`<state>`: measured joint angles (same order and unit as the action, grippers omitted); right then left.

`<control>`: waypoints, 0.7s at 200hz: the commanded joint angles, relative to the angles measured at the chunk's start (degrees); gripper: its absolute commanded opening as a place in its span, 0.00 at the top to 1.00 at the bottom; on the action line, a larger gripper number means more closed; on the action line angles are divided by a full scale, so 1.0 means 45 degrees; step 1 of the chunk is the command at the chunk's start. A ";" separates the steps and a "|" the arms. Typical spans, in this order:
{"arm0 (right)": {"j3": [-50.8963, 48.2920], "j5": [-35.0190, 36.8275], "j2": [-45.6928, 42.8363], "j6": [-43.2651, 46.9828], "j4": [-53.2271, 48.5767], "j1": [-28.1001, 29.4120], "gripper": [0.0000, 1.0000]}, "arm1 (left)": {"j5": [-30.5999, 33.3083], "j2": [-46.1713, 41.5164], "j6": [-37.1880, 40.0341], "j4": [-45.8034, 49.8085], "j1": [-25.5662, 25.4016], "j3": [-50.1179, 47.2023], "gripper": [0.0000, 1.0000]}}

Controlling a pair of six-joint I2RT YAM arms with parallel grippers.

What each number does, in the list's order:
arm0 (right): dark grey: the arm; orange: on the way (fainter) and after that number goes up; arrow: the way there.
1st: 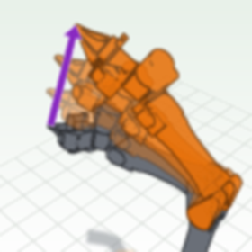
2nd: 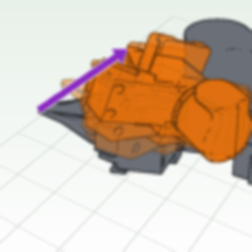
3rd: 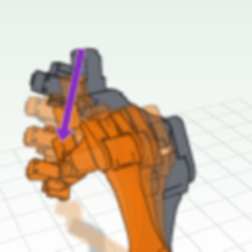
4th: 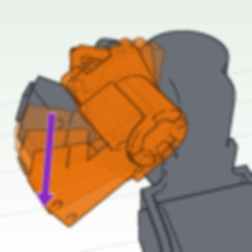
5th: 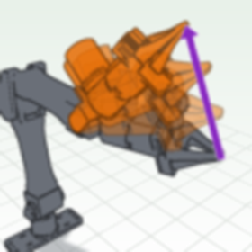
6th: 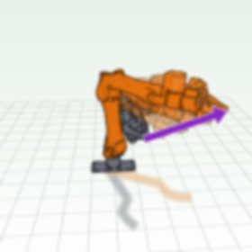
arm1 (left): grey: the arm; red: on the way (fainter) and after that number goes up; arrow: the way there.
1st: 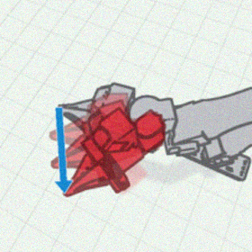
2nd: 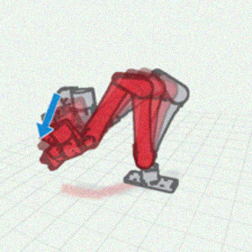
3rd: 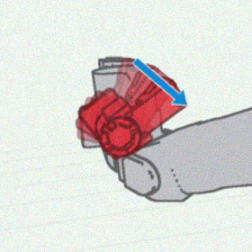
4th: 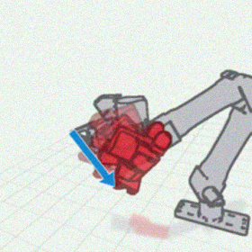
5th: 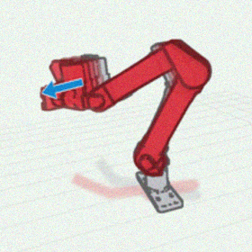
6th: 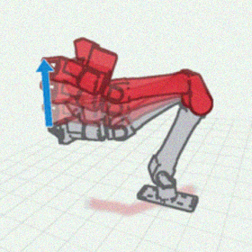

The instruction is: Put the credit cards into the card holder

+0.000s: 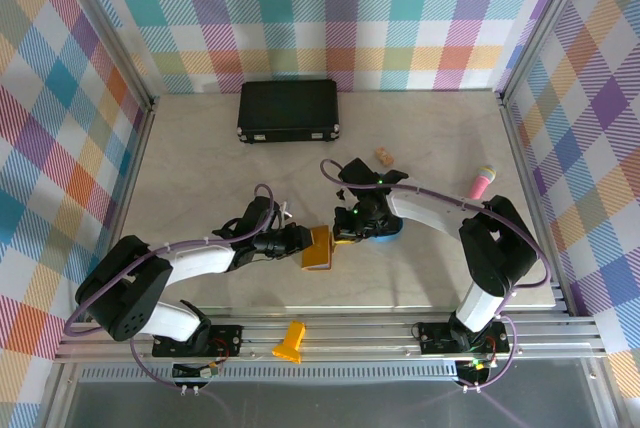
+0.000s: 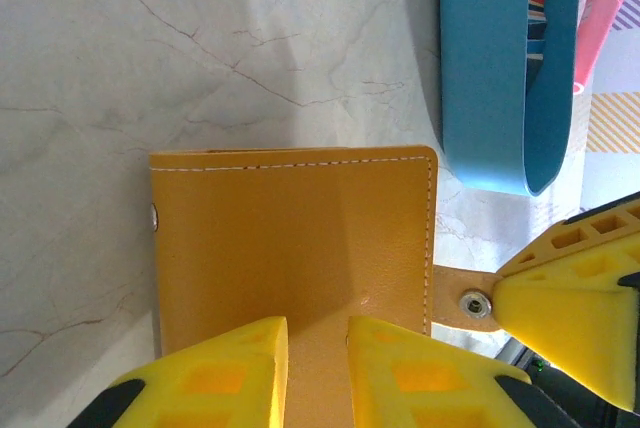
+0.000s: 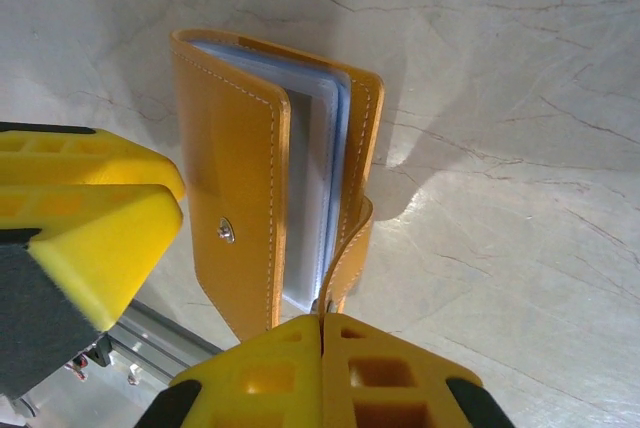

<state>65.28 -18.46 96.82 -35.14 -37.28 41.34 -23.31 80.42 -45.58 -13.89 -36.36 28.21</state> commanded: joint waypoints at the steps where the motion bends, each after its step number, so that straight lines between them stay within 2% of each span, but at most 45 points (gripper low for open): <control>1: 0.0467 -0.0195 0.0144 0.0256 -0.0239 0.0012 1.00 | 0.0065 0.0192 0.0108 -0.0731 -0.0162 -0.0380 0.77; 83: 0.0782 -0.0801 0.0397 0.0571 0.0093 0.0044 1.00 | 0.0102 0.1111 0.0097 -0.1210 -0.0221 -0.0301 0.79; 140: 0.1424 -0.0919 0.1613 0.0426 0.0318 0.0324 1.00 | 0.0240 0.1034 0.0121 -0.1140 -0.0221 -0.0399 0.82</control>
<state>69.38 -21.41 101.71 -33.61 -36.34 42.22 -23.29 85.19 -45.60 -19.66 -36.67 27.16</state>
